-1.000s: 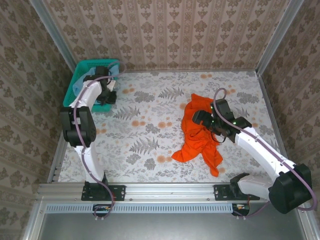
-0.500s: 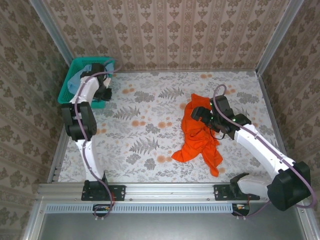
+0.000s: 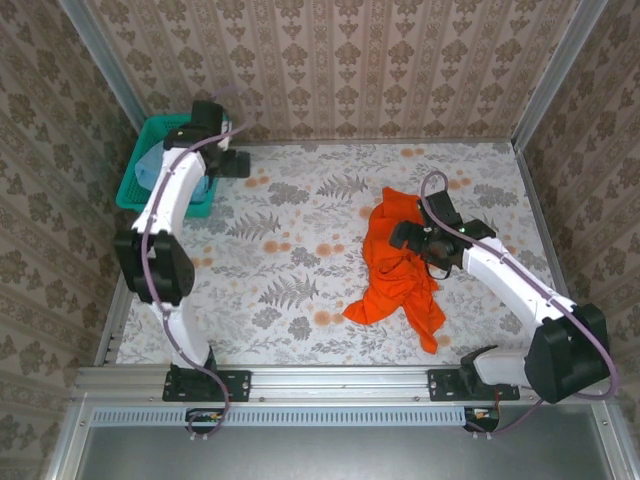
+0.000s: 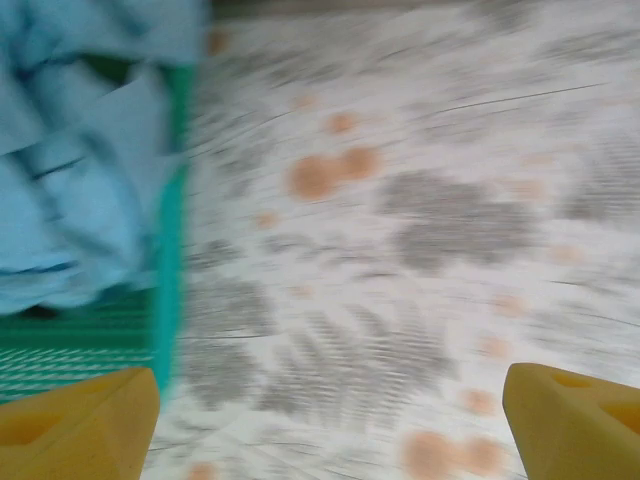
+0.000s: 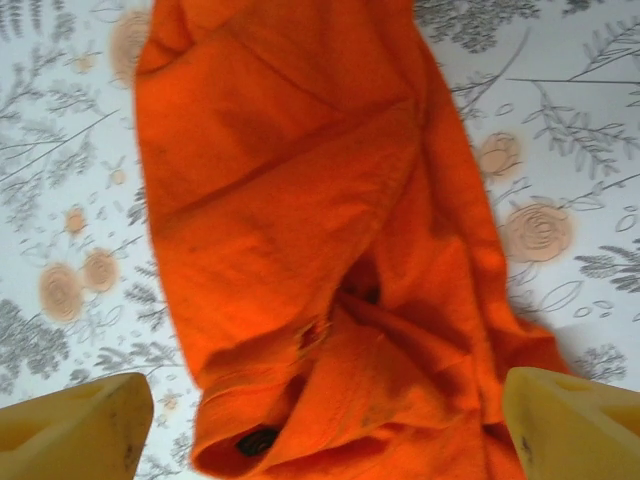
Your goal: Fold and stack the t-shirts
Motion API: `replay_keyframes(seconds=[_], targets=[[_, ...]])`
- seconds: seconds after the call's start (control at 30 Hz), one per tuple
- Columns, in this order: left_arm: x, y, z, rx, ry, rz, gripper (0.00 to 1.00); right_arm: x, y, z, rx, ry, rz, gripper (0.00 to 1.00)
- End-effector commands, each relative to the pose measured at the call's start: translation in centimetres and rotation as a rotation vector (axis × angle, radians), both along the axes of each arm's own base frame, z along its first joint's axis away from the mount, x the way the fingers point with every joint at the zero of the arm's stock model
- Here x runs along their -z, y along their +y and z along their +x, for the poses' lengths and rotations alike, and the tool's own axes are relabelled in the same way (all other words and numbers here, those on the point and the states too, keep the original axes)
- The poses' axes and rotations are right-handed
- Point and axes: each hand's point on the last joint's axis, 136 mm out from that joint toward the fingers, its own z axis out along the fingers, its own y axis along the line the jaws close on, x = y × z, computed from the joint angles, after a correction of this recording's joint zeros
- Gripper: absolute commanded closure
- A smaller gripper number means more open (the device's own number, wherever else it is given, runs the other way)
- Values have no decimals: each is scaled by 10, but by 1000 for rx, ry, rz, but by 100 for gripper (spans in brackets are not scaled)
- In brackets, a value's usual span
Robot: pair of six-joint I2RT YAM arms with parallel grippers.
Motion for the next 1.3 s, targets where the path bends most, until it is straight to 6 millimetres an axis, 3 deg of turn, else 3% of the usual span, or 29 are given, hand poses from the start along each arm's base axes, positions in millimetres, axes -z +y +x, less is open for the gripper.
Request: replay_keyframes(seconds=[0.0,0.07,0.2,0.33,0.47,0.6,0.77,0.93,1.03,1.17,1.27], targets=[[-5,-106,-51,221,74,-355,15,20,-15,-6,29,73,0,14],[2,-170,-86,381,169,-515,19,26,-27,-1,78,77,14,22],[44,-242,-133,543,384,-479,25,39,-48,-4,170,124,16,31],[87,-286,-162,616,545,-347,26,58,-65,-29,285,188,3,33],[116,-317,-191,676,646,-251,26,69,-70,-52,336,190,17,33],[136,-334,-207,716,667,-164,26,71,-72,-67,339,175,20,33],[160,-338,-210,698,680,-104,37,76,-66,-78,297,184,42,33],[176,-333,-205,659,654,-13,43,76,-48,-71,214,161,122,29],[183,-327,-195,617,627,34,33,76,-37,-62,170,147,173,28],[184,-333,-188,602,594,24,31,81,-33,-58,154,182,180,27],[186,-341,-184,600,588,-11,41,84,-31,-57,145,206,187,28]])
